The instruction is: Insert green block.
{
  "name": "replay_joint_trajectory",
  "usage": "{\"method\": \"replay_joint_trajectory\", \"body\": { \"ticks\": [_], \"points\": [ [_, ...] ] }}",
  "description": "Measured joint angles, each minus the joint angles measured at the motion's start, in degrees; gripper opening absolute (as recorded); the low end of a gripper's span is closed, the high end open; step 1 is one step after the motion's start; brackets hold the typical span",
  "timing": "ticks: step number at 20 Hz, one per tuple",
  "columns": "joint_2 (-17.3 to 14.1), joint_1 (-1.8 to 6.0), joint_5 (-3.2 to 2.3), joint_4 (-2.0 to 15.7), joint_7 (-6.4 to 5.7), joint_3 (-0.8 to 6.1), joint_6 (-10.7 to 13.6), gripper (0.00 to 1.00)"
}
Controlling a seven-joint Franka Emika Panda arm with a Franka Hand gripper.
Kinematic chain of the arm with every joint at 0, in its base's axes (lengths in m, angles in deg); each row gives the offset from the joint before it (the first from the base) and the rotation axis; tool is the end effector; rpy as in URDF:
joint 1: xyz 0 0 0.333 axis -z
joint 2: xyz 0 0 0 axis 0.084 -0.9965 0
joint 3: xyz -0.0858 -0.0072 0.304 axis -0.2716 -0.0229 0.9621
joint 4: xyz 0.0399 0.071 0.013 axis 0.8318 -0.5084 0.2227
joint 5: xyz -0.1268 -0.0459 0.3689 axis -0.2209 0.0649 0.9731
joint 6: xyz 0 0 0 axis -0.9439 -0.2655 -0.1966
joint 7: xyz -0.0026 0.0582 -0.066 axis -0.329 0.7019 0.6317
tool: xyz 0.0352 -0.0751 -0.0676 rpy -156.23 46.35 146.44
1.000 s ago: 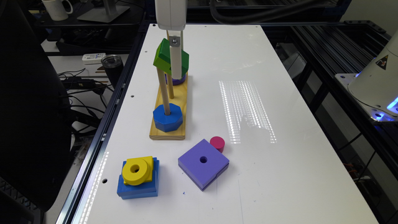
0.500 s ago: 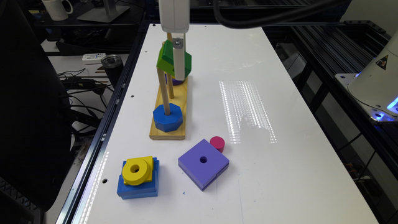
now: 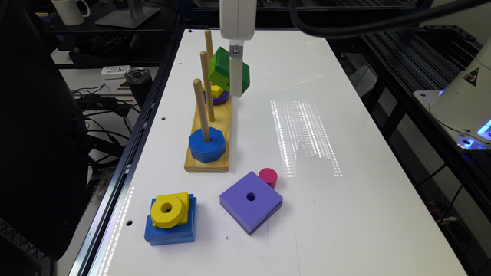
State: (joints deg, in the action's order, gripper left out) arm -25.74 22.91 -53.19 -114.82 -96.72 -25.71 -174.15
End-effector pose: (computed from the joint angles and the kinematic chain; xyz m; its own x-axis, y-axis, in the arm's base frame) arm 0.5612 0.1011 0.3490 0.6961 -0.7173 0.0286 -0.7169 -0.6967 -0.0259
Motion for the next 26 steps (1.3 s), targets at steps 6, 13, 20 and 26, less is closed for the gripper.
{"method": "replay_joint_trajectory", "body": {
  "ticks": [6, 13, 20, 26],
  "points": [
    [0.01, 0.24, 0.00, -0.07, 0.04, 0.09, -0.01, 0.00],
    [1.74, 0.46, 0.47, -1.26, 0.07, 0.46, 0.08, 0.00],
    [3.64, 0.55, 1.22, -3.09, 0.26, 0.49, -0.04, 0.00],
    [4.56, 0.61, 1.53, -3.40, 0.39, 0.50, 0.09, 0.00]
  ]
}}
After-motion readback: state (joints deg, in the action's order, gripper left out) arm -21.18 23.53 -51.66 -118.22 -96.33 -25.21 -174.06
